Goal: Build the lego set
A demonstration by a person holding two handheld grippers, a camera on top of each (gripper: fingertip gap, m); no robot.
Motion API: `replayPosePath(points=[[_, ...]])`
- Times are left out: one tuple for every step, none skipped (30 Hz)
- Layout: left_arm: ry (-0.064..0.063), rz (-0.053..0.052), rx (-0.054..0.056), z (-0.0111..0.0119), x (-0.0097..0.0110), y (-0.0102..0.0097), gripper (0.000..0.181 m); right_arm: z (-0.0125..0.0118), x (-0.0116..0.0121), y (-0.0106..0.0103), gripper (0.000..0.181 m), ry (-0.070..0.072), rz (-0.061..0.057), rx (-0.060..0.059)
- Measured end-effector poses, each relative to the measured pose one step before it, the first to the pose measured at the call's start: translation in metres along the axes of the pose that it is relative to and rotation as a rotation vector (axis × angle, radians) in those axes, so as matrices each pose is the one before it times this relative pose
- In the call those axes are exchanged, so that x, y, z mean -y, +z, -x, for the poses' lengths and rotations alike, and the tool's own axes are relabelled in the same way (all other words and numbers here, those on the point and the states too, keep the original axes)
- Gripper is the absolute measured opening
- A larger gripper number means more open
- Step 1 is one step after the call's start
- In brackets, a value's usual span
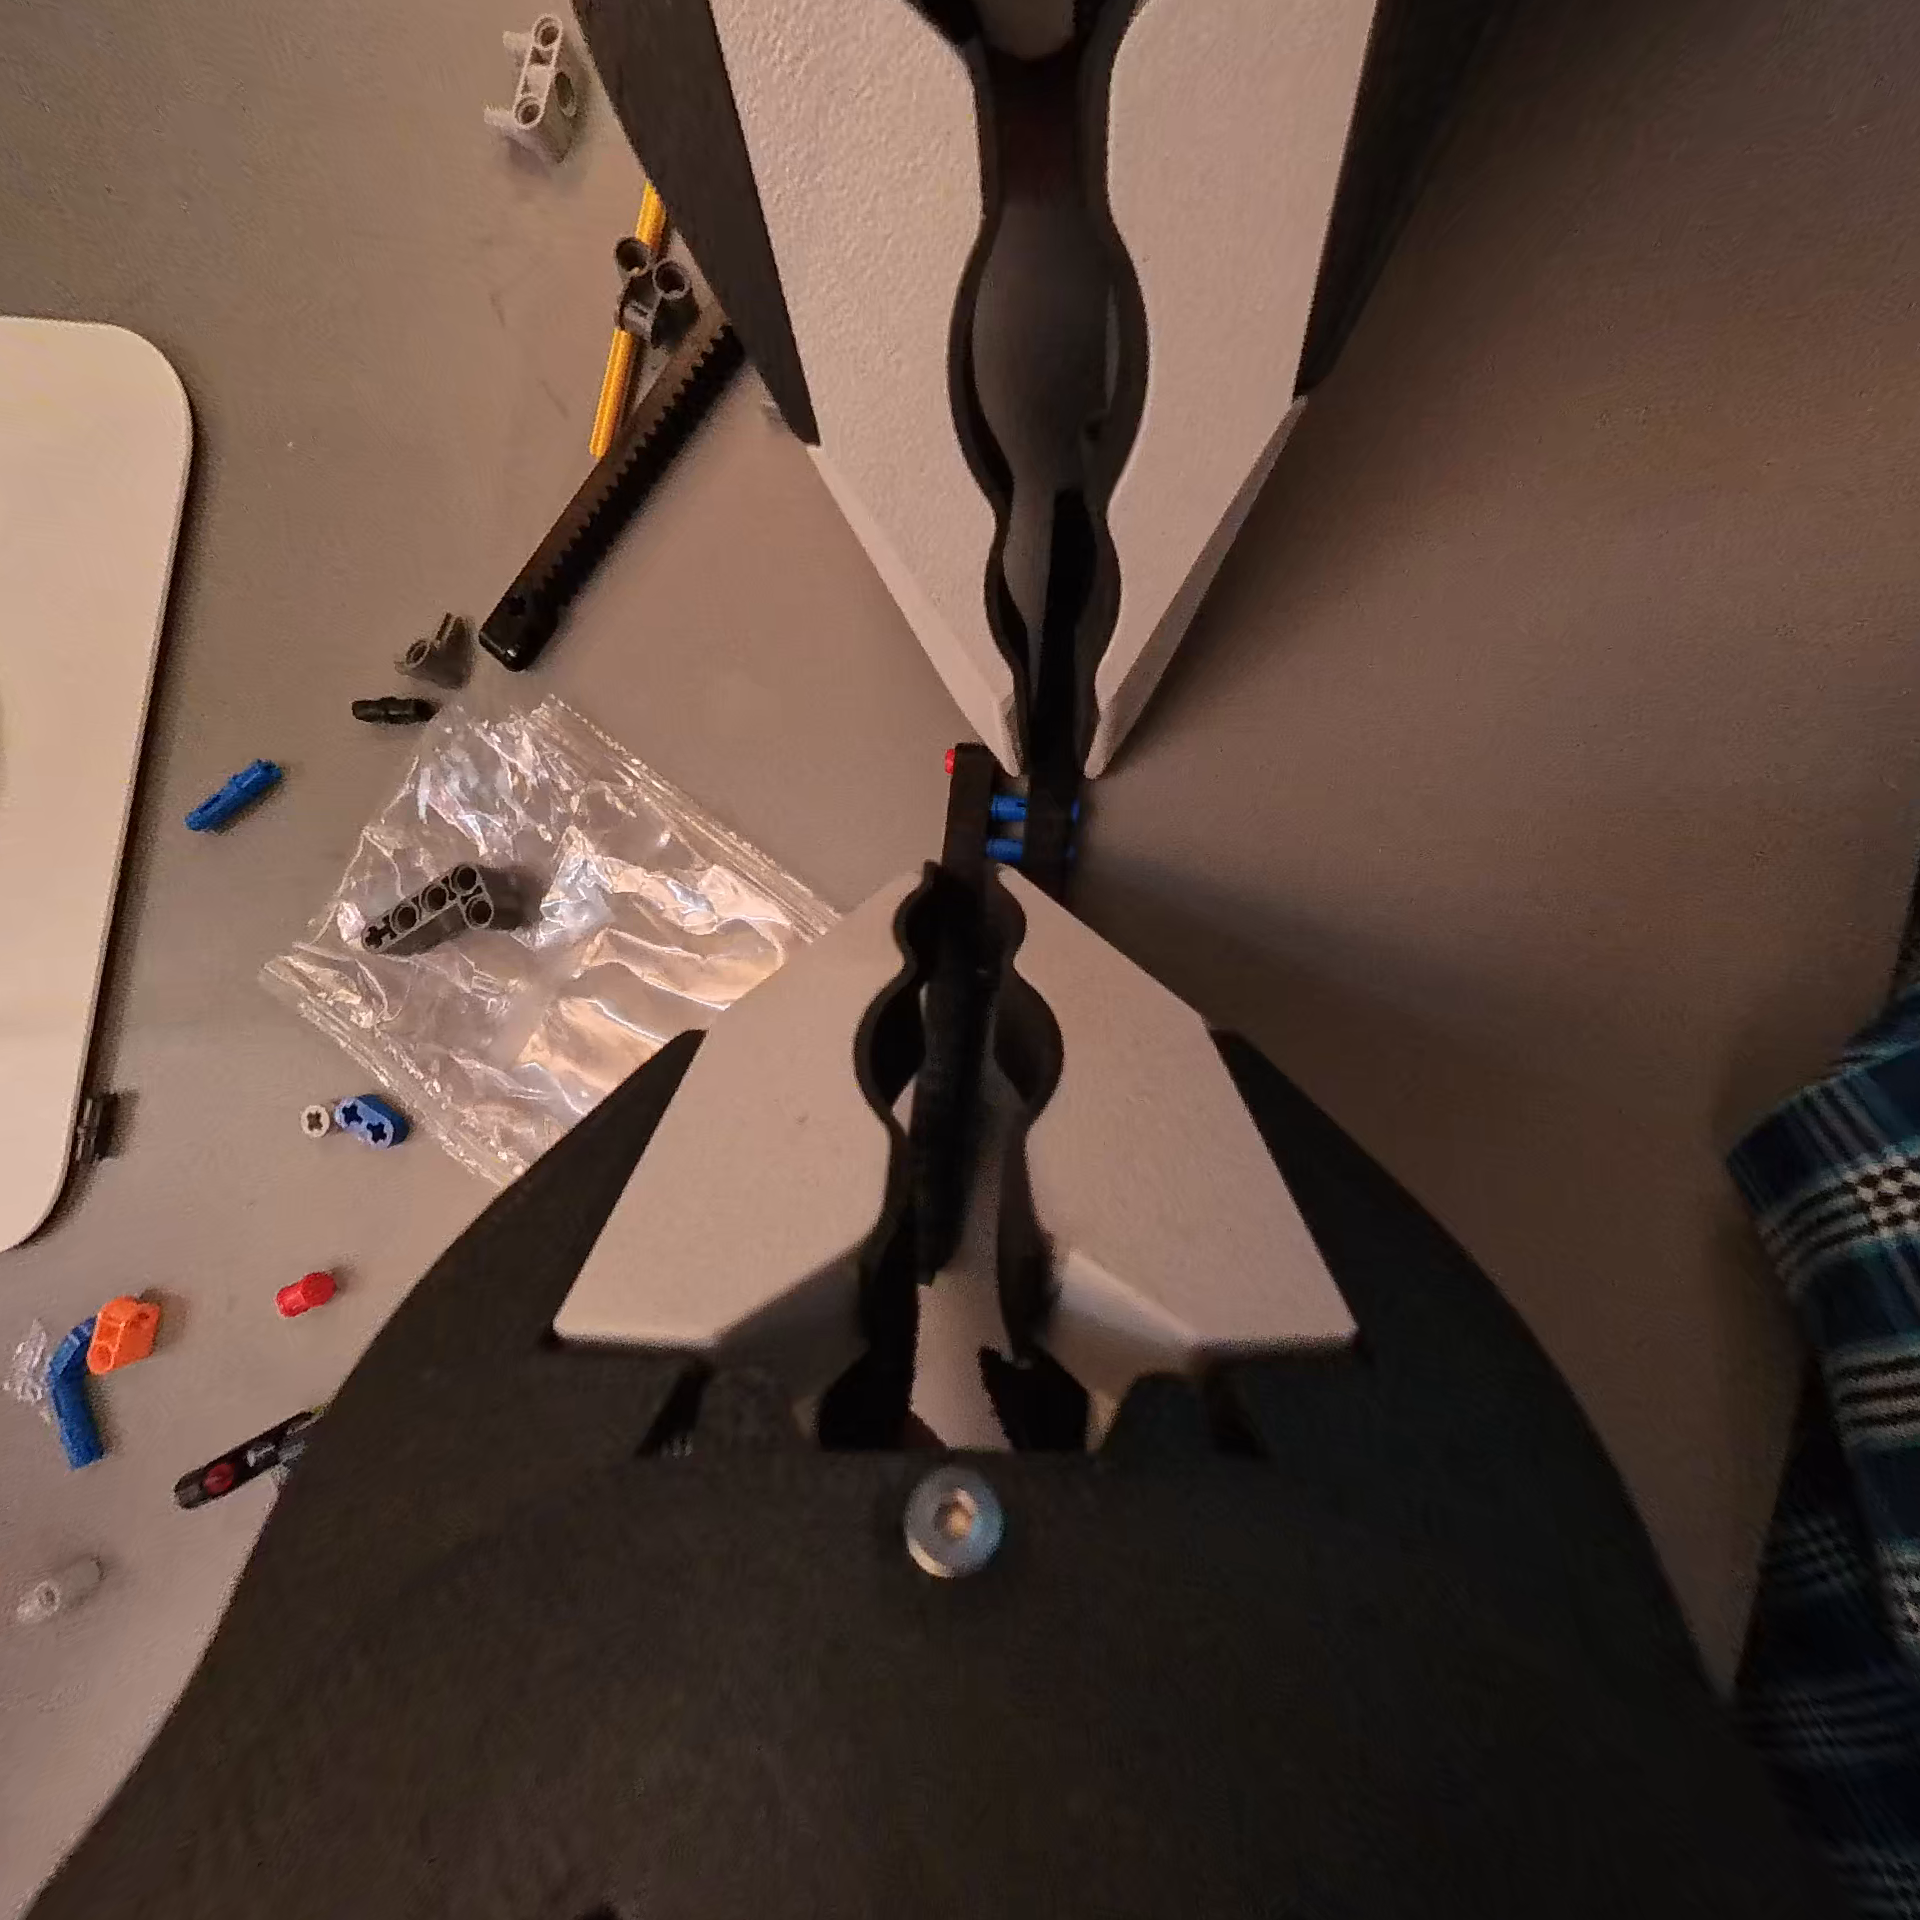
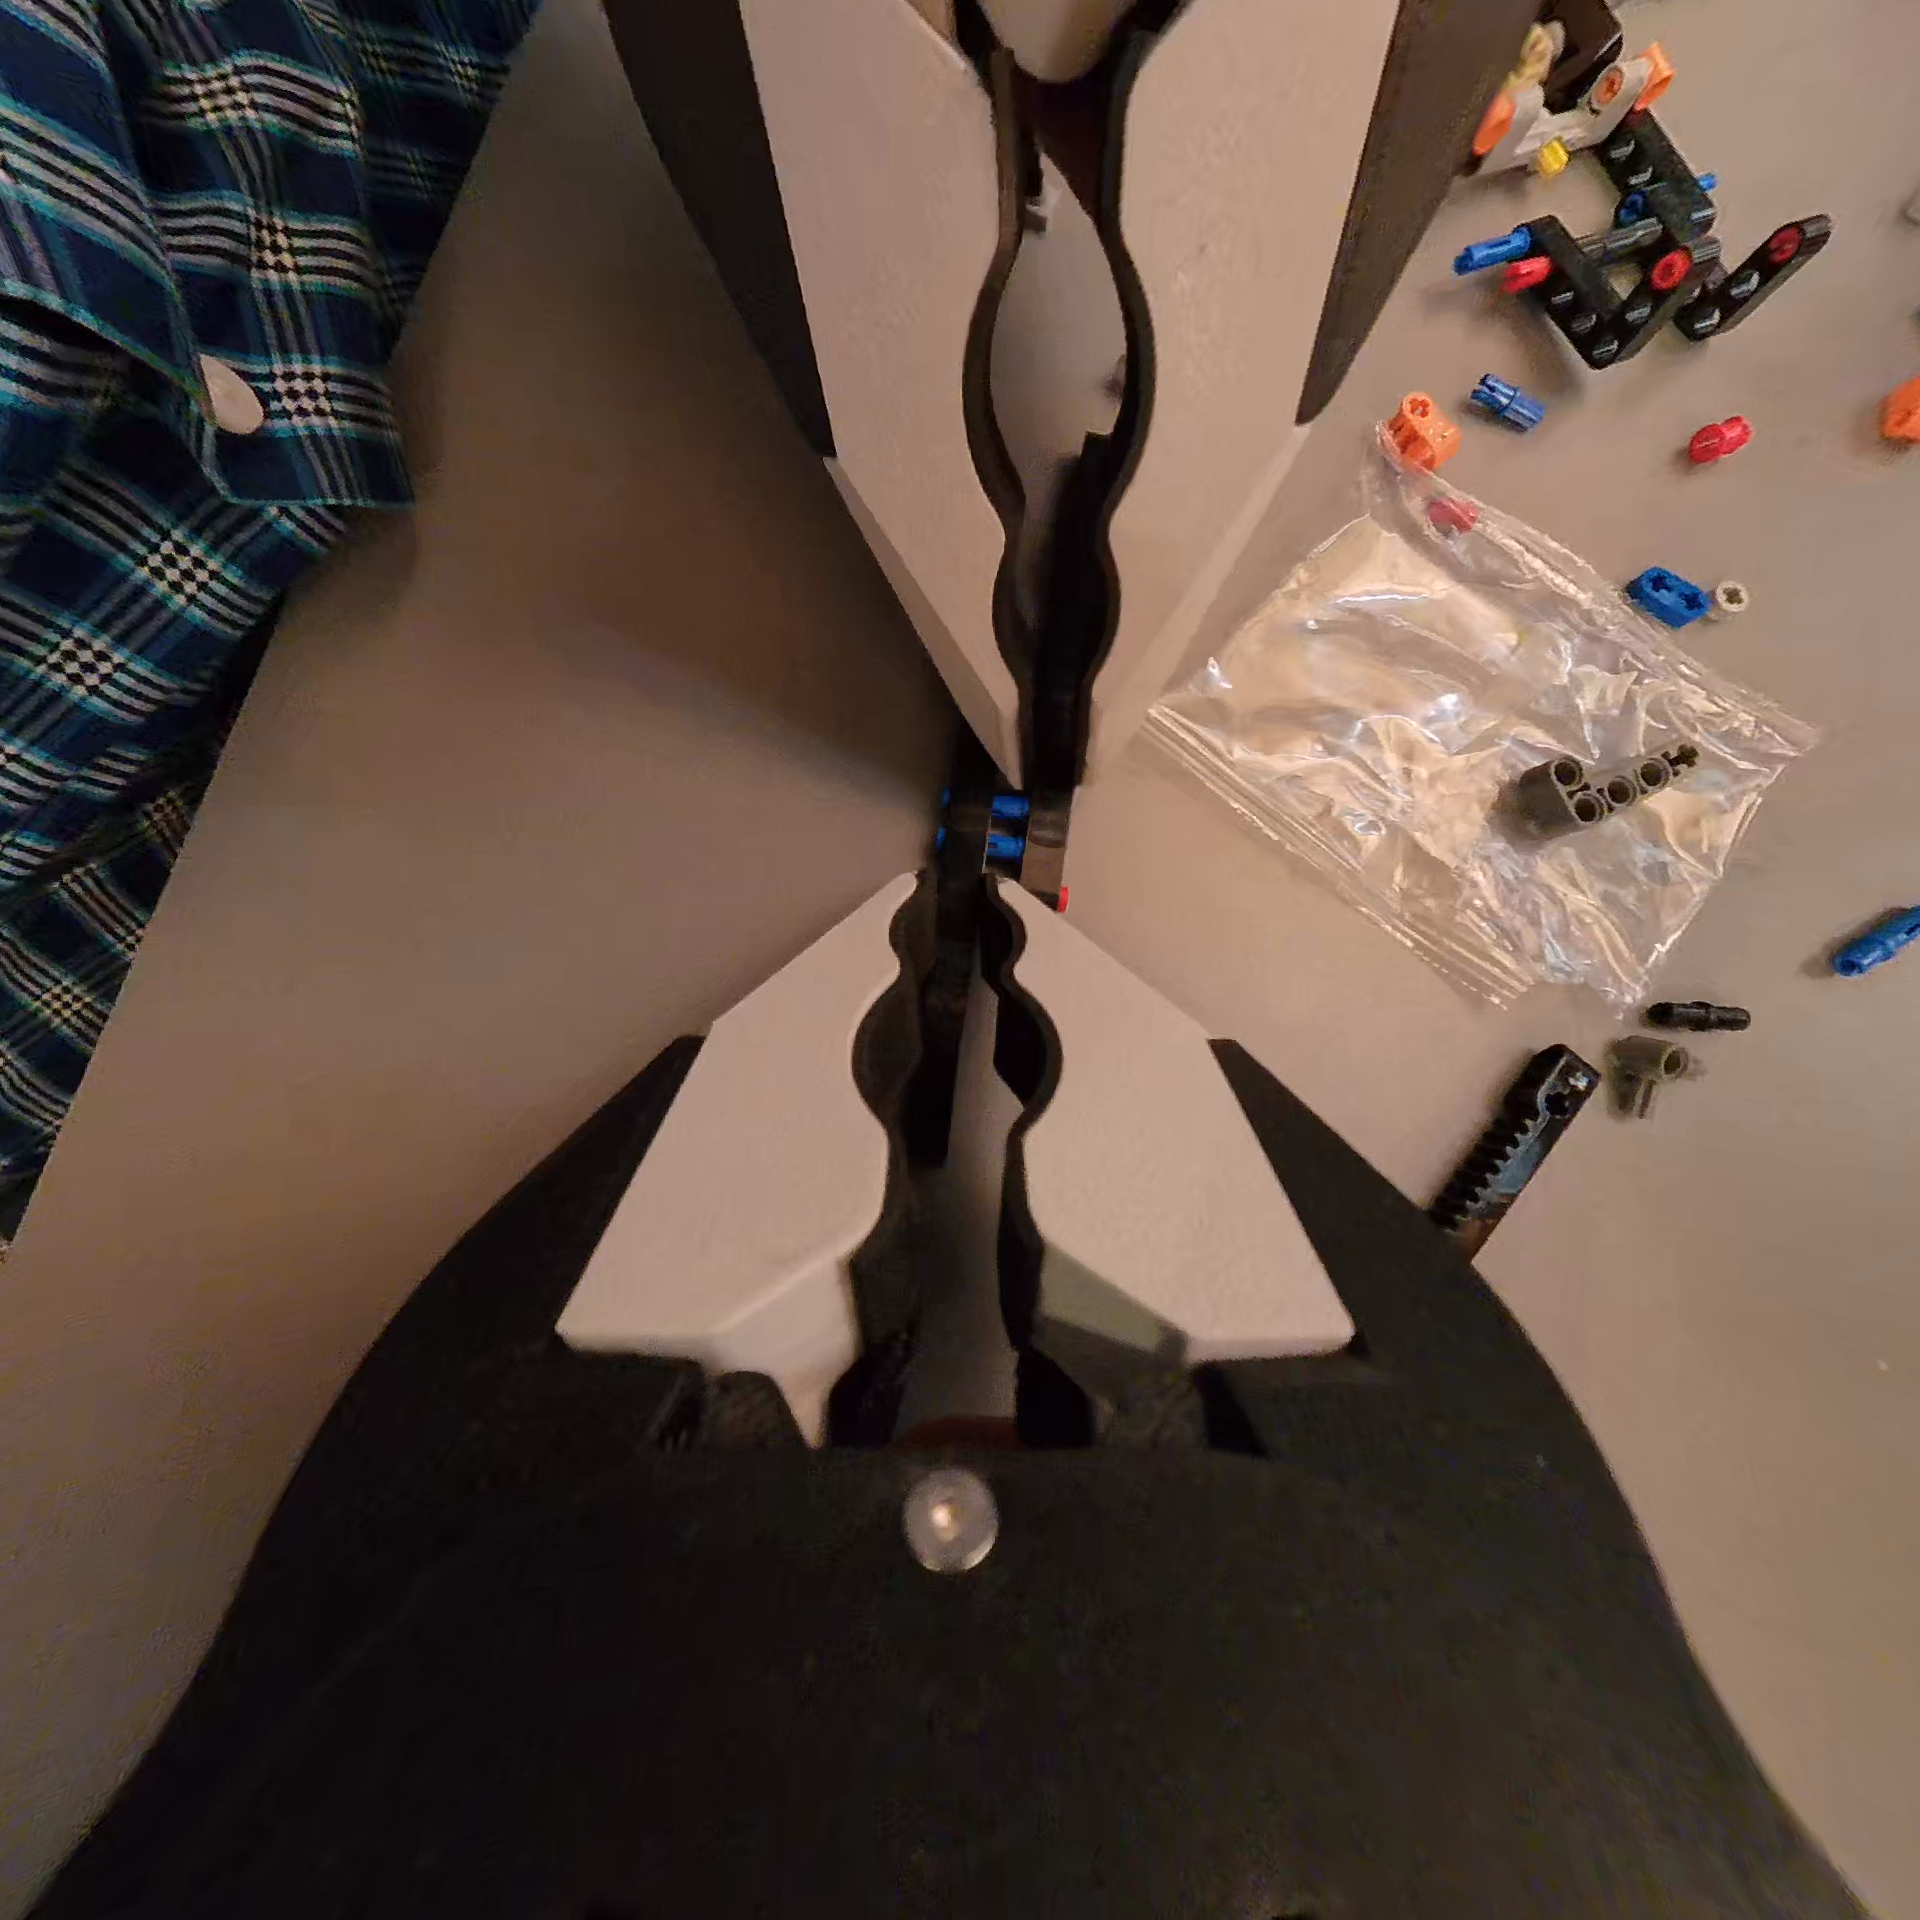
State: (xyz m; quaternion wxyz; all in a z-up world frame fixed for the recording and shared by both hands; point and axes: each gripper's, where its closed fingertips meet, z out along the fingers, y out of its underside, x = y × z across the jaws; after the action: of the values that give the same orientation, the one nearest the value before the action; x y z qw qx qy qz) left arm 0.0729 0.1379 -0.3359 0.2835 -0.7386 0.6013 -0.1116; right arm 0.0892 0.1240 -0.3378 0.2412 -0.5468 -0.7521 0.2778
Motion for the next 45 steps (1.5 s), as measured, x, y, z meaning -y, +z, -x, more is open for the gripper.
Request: replayPosePath(points=[[-0.0036, -0.0026, 0.0092, 0.0, 0.00016, 0.00018, 0.005, 0.00015, 0.0, -0.00004, 0.006, 0.004, -0.0056, 0.0023], [-0.0126, -0.0032, 0.0049, 0.00004, -0.00009, 0.00003, 0.005, 0.0002, 0.00008, -0.00008, 0.006, 0.0035, -0.0006, 0.0018], [-0.013, -0.0016, 0.0036, 0.00017, -0.00004, 0.00006, 0.005, 0.00002, 0.00005, 0.00005, 0.006, 0.0028, 0.0023, -0.0011], [-0.0059, -0.0012, 0.0075, 0.00038, 0.0001, 0.00023, 0.005, 0.00013, -0.00003, -0.00001, 0.006, 0.0085, -0.0003, 0.001], [-0.0091, -0.005, 0.004, 0.00023, 0.00026, 0.00024, 0.005, -0.00002, 0.0, -0.00006, 0.006, 0.0075, -0.0013, -0.0007], [-0.0131, -0.007, 0.002, 0.00044, 0.00016, 0.00026, 0.005, -0.0001, 0.00018, 0.0, 0.006, 0.0052, -0.0024, -0.0053], [-0.0078, -0.0041, 0.0051, 0.00028, 0.0002, 0.00016, 0.006, 0.00016, -0.00006, -0.00002, 0.006, 0.0017, -0.0008, -0.006], [-0.0001, -0.0003, 0.0079, 0.00016, 0.00019, 0.00017, 0.006, -0.00012, 0.00004, 0.00012, 0.006, -0.0035, 0.0, -0.0049], [-0.0051, 0.0008, 0.0033, 0.00037, 0.00019, 0.00023, 0.006, 0.00002, 0.00013, 0.00002, 0.005, -0.004, -0.0011, -0.0017], [-0.005, -0.0009, 0.0016, 0.00042, 0.00023, 0.00026, 0.005, 0.00034, 0.00008, -0.00008, 0.005, -0.0051, -0.0019, 0.0015], [-0.0003, -0.0039, -0.0004, 0.00006, 0.00035, 0.00028, 0.005, 0.00028, 0.00012, -0.00003, 0.005, 0.0005, -0.0053, 0.007], [-0.005, -0.0028, -0.0049, 0.00014, 0.00008, 0.00009, 0.005, 0.0005, 0.00005, -0.00008, 0.006, 0.0069, -0.0078, 0.014], [0.008, -0.0032, -0.0022, -0.00004, 0.00033, 0.0002, 0.005, 0.00046, -0.00001, -0.00013, 0.006, -0.0025, -0.0049, 0.0169], [0.0019, -0.0018, -0.0031, -0.00001, 0.00017, 0.00025, 0.005, -0.00005, 0.00008, -0.0001, 0.006, -0.0056, -0.0032, 0.0141], [-0.0025, 0.0007, -0.0034, 0.00026, 0.0001, 0.00004, 0.005, 0.0001, 0.00004, -0.00006, 0.006, -0.0041, -0.0038, 0.0112], [0.0046, 0.0015, 0.0002, 0.00003, 0.00002, 0.00012, 0.005, 0.00007, -0.00004, -0.00009, 0.006, -0.0023, -0.0049, 0.0103], [0.0023, -0.0031, 0.0012, 0.0001, 0.00016, 0.00009, 0.005, -0.00002, 0.00013, -0.00005, 0.006, 0.0032, -0.0046, 0.0073], [-0.0078, -0.0043, -0.0007, 0.0002, -0.00001, 0.00002, 0.005, 0.0001, 0.00008, -0.00004, 0.006, 0.0003, -0.0036, 0.0024], [-0.0004, -0.0035, 0.0028, -0.00013, 0.00003, 0.00005, 0.005, -0.00003, -0.00003, -0.00007, 0.006, 0.0013, -0.0025, 0.0018], [0.0, -0.0033, 0.0024, 0.00017, 0.00003, -0.00001, 0.005, -0.00011, -0.00005, 0.00001, 0.006, 0.0015, -0.0011, 0.0003], [-0.0037, -0.003, -0.0013, 0.00012, -0.00004, 0.0001, 0.005, 0.0001, 0.00002, 0.00002, 0.006, -0.0043, 0.0001, -0.0024], [-0.0045, -0.0024, -0.0005, 0.00003, 0.00008, 0.00006, 0.005, -0.00008, -0.00003, 0.00003, 0.006, -0.0033, -0.001, -0.0023], [0.0026, -0.0008, 0.0062, 0.00002, -0.00002, -0.00001, 0.005, -0.00001, -0.00002, -0.00004, 0.006, 0.0001, -0.0003, -0.0026], [0.0016, -0.0006, 0.0033, 0.00006, 0.00002, 0.00001, 0.005, 0.00013, -0.00011, 0.00003, 0.006, -0.0048, 0.0002, -0.0027], [-0.0049, -0.0011, 0.0001, 0.00001, 0.00005, 0.00007, 0.005, -0.00014, 0.00007, -0.00007, 0.006, 0.0001, 0.0, -0.001], [-0.0004, 0.0002, 0.0025, 0.0001, 0.00001, -0.00003, 0.005, -0.00014, 0.00003, 0.00006, 0.006, 0.0021, 0.0004, -0.0025], [0.0037, 0.0035, 0.0023, 0.00001, -0.00009, -0.00006, 0.005, 0.00025, -0.00015, 0.00003, 0.006, -0.0011, 0.0008, -0.0051], [0.0019, 0.0032, 0.0061, 0.00003, 0.00013, 0.00001, 0.005, -0.00005, 0.00011, -0.00002, 0.006, 0.0035, 0.0002, -0.0041], [-0.0009, 0.0002, 0.0076, 0.00015, 0.00001, -0.00006, 0.005, -0.00001, 0.00006, 0.00009, 0.006, 0.0051, 0.0004, -0.0037], [-0.0059, -0.0039, 0.0028, -0.00001, -0.00001, -0.00004, 0.005, 0.00003, 0.00002, 0.00001, 0.006, 0.0034, -0.0002, -0.0037], [-0.0089, -0.0032, 0.0004, 0.0001, 0.00007, 0.00008, 0.005, -0.00015, 0.00003, -0.00001, 0.006, 0.0079, -0.0005, -0.0037], [-0.003, 0.0011, 0.0034, 0.0001, -0.00002, -0.00001, 0.005, -0.0001, 0.00006, 0.00002, 0.006, 0.0103, -0.0006, -0.0052], [-0.0013, 0.0007, 0.005, 0.0001, 0.00013, 0.00001, 0.006, -0.0003, 0.0, -0.00006, 0.006, 0.0143, -0.0008, -0.0052], [-0.009, -0.0018, 0.0044, 0.00026, -0.00001, 0.00012, 0.006, -0.0002, -0.00003, 0.00001, 0.006, 0.013, 0.0005, -0.007], [-0.0058, -0.0019, 0.004, 0.00005, 0.00007, -0.00005, 0.006, -0.00001, 0.0, 0.00007, 0.006, 0.0066, 0.0009, -0.0082], [-0.0097, -0.0024, 0.0065, 0.00038, 0.00014, 0.00018, 0.006, -0.00006, 0.00014, 0.00005, 0.006, 0.0104, 0.0006, -0.006], [-0.0088, -0.0018, 0.0092, 0.00041, 0.00036, 0.00015, 0.006, -0.00005, 0.00002, 0.00003, 0.006, 0.0073, 0.0, -0.0083], [-0.0074, -0.0026, 0.0091, 0.00043, 0.00031, 0.00019, 0.006, 0.00018, -0.00004, -0.00002, 0.006, -0.0012, -0.0017, -0.0081], [-0.0087, -0.0036, 0.0068, 0.00008, 0.00023, 0.00023, 0.006, 0.00048, -0.00004, 0.00006, 0.006, -0.0081, -0.0004, -0.0043], [-0.0058, -0.0028, 0.0023, -0.0002, 0.0005, 0.00013, 0.006, 0.00105, 0.00006, 0.0, 0.006, -0.0146, -0.0004, 0.0023], [0.0015, -0.0029, -0.0003, -0.00022, 0.00045, 0.0003, 0.006, 0.00027, -0.00009, -0.00014, 0.006, -0.0045, -0.0008, 0.0096], [-0.0008, -0.0015, -0.0035, 0.00009, 0.00026, 0.00017, 0.006, 0.00008, -0.00006, -0.00004, 0.006, -0.009, 0.0001, 0.0095], [-0.0027, -0.0004, -0.0053, 0.00011, -0.00004, 0.00005, 0.006, 0.00013, 0.0, 0.00003, 0.006, -0.0129, 0.0004, 0.0054], [0.0002, 0.0021, 0.0001, -0.00004, 0.00008, 0.00003, 0.006, 0.00007, 0.00012, 0.0, 0.006, -0.0045, -0.0017, 0.0047], [0.006, 0.0017, 0.0066, 0.00021, 0.00011, 0.00018, 0.006, 0.00087, 0.00022, 0.00022, 0.006, 0.0001, -0.0021, 0.0084]])
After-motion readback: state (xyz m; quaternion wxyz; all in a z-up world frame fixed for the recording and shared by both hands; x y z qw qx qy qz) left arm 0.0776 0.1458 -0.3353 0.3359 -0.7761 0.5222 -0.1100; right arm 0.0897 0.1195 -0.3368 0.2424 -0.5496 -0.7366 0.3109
